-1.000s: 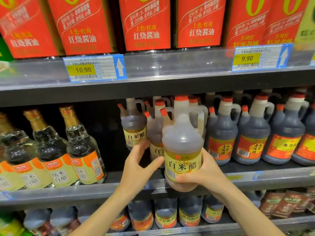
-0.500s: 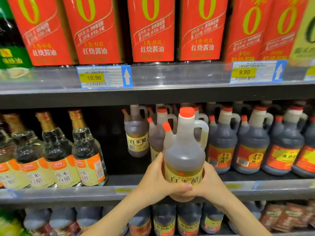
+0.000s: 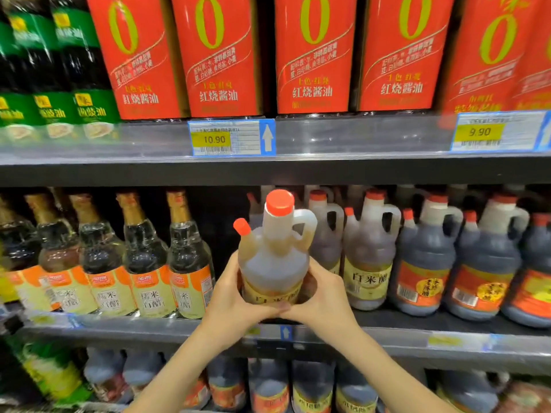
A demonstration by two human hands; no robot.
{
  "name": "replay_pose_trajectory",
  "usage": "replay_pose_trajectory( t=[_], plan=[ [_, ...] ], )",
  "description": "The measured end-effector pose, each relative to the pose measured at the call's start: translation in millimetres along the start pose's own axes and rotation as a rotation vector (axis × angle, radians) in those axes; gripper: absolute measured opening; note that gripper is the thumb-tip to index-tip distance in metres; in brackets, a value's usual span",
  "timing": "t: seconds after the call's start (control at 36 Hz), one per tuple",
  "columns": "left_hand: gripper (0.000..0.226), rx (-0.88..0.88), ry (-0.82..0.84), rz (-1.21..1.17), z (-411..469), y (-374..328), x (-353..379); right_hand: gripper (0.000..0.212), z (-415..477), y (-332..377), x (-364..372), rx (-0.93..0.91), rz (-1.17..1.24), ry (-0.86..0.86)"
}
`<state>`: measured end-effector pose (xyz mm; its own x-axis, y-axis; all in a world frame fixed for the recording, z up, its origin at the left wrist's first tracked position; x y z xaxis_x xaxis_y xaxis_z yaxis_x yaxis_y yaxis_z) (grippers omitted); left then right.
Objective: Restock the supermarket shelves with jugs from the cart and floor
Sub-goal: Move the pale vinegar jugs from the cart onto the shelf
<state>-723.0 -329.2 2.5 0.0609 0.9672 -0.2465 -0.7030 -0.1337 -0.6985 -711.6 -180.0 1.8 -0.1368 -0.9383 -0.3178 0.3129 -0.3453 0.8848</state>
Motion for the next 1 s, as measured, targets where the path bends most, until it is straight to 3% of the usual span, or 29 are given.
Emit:
replay_pose_trajectory(
  t=[0.31,0.42,0.53,0.61,0.72,1.0],
  plan=[
    [0.083,-0.200,0.046,0.051,-8,70,-7,0.054,23,-59,42,0.175,-0.246,0.056],
    [0.066,-0.287,0.105,0.039,-4,90,-7,0.052,28,-65,45,0.205,-0.276,0.050],
    [0.077,-0.339,0.184,0.045,-1,98,-7,0.044,28,-63,46,0.215,-0.331,0.032],
    [0.059,-0.345,0.181,0.048,-2,97,-5,0.045,26,-64,44,0.229,-0.339,0.024],
    [0.082,-0.361,0.167,0.142,-7,96,-8,0.046,24,-63,43,0.243,-0.343,0.043],
    [0.077,-0.199,0.271,0.505,-15,81,-10,0.058,14,-65,34,0.290,-0.459,0.010]
  ],
)
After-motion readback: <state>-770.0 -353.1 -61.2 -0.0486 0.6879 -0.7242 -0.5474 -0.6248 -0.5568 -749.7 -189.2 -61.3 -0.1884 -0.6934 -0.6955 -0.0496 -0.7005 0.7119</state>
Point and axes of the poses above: each hand's wrist, its own z-axis towards the middle knuckle, its own x-axis out of the palm, y = z × x, the point moved 6 cm from there along z, towards the middle knuckle, and after that the axes turned 14 degrees about x, right-handed, at the moved point
